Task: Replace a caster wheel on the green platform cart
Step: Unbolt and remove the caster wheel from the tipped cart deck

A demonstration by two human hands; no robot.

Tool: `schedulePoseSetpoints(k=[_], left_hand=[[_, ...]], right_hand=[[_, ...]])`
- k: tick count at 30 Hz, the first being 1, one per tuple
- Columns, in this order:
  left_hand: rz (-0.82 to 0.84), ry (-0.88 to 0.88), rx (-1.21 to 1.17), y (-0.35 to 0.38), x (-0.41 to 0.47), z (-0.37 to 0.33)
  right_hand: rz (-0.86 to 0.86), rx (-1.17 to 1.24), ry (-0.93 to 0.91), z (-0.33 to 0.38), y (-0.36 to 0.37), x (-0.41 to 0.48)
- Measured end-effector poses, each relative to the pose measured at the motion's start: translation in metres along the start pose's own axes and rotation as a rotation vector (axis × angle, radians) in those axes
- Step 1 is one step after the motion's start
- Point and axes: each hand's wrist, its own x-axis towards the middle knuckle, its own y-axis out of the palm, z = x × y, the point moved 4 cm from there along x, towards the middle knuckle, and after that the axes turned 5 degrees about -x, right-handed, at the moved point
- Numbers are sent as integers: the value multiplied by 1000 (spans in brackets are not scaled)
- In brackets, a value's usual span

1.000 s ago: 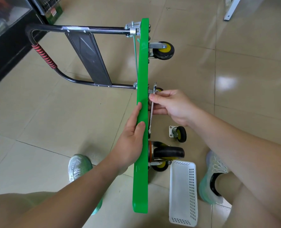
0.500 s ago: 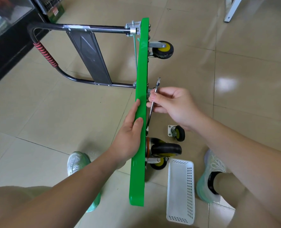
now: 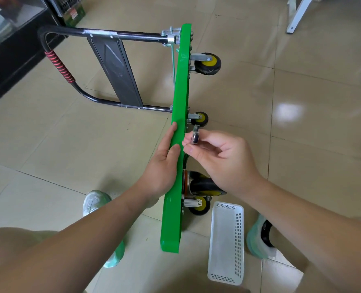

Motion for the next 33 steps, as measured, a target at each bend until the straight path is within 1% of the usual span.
schedulePoseSetpoints(k=[4,7,12,18,20,24,33], left_hand=[[6,9,6,1,-1,-3],[14,16,23,1,-2,-5],[0,10,27,-1,-1,-3],[19,-15,76,0,-2,-5],[24,-23,82,-1,-2,-6],[39,-25,84,-2,-2,-5],[26,-27,88,-3,-1,-6]], right_hand=[[-64,-57,-46,2,-4,5],[-92,-29,-6,2,-10,15],[-77,-11,134,-1,-18,36],[-69,108,409,-29,-25,68],[-43,135,479,-38,-23,75],[5,167,532,-50,-17,83],[22,225,660,-70,-4,91]])
